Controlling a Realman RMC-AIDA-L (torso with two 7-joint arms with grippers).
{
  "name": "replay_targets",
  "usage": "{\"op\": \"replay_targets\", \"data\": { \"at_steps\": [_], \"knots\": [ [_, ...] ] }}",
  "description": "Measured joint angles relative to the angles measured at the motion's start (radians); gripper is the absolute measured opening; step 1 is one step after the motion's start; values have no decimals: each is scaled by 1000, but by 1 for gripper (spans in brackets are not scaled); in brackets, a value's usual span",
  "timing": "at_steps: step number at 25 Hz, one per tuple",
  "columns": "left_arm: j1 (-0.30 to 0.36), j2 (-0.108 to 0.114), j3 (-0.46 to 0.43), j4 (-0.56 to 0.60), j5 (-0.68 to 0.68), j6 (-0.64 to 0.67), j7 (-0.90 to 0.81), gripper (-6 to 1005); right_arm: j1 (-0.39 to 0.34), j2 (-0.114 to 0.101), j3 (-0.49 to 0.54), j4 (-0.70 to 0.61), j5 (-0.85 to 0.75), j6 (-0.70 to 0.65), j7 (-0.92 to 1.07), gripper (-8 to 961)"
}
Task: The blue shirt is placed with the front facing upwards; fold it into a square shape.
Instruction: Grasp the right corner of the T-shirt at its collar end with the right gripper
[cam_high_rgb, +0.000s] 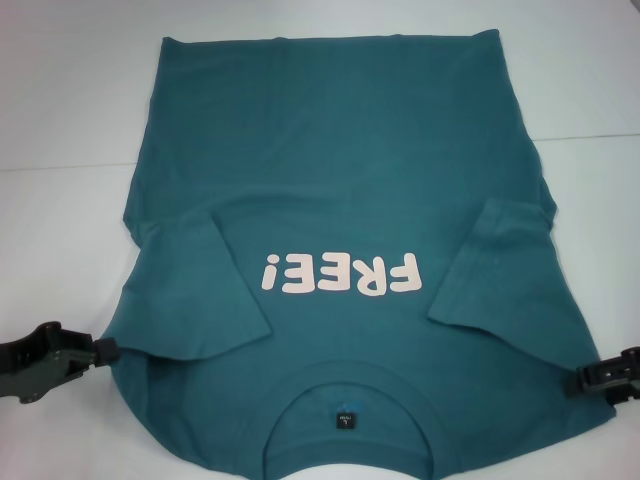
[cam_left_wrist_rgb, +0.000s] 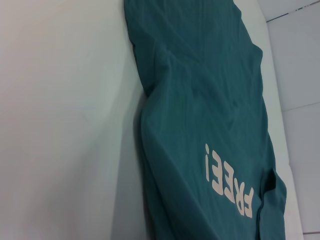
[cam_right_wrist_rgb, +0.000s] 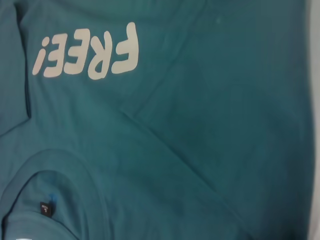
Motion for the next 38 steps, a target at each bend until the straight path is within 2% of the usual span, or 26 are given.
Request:
{"op": "replay_targets", "data": {
  "at_steps": [8,16,30,36,38],
  "knots": [
    [0,0,0,0,0,0,0,11,29,19,-10,23,36,18,-15,939],
    [0,0,0,0,0,-1,0,11,51,30,-12,22,75,21,-24,940],
    [0,0,-2,0,-6,-2,0,11,48,27,-24,10,65,5,-13,924],
    [0,0,-2,0,-6,-1,0,12,47,22,-39,9,65,3,-6,720],
    [0,0,-2,0,-6,-1,0,12,47,20,-42,9,64,3,-5,577]
  ]
}}
